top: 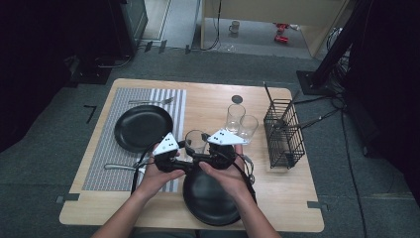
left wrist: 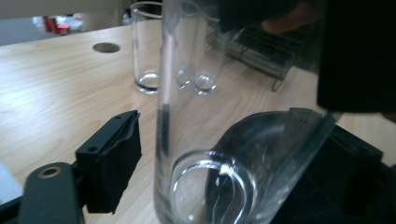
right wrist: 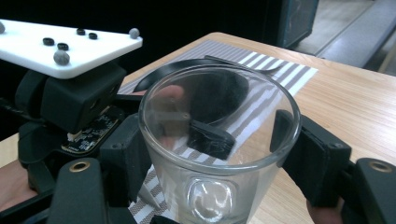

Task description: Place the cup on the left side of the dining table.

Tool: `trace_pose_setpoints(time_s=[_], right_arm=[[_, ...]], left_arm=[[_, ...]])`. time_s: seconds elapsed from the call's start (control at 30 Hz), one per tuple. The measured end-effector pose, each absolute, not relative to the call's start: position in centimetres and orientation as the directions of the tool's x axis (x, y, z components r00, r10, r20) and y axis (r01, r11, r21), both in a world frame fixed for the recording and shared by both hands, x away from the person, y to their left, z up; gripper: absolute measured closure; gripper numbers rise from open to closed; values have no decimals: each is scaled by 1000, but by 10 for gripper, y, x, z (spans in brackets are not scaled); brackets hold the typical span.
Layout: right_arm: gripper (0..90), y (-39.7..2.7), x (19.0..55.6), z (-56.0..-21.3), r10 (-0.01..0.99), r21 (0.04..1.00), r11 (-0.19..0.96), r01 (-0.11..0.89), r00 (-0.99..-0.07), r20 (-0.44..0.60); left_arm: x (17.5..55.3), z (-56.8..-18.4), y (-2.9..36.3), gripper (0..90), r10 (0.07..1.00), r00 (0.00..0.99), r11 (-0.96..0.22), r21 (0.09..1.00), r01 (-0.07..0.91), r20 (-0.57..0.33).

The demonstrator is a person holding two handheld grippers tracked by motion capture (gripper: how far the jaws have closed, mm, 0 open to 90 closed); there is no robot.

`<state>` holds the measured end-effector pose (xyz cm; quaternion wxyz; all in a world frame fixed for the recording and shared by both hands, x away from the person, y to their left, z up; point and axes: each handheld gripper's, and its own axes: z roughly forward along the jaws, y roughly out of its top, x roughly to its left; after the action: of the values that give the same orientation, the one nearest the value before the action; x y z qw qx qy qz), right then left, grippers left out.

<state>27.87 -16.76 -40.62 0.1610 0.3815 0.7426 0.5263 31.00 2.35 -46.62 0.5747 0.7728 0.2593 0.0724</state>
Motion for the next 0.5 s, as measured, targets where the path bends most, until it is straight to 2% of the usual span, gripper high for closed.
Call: trace_pose_setpoints(time_s=[0.2, 0.3, 0.5], right_arm=[[293, -166, 277, -408, 714, 911, 159, 380, -681, 159], [289, -167, 277, -408, 704, 913, 162, 375, -692, 160], [276, -165, 275, -407, 697, 921, 175, 348, -705, 134]], left_arm=[[308, -468, 27, 292, 441, 881, -187, 943, 276, -171], [304, -467, 27, 308, 438, 889, -202, 949, 241, -132], [301, -470, 27, 316, 415, 902, -208, 952, 223, -120]])
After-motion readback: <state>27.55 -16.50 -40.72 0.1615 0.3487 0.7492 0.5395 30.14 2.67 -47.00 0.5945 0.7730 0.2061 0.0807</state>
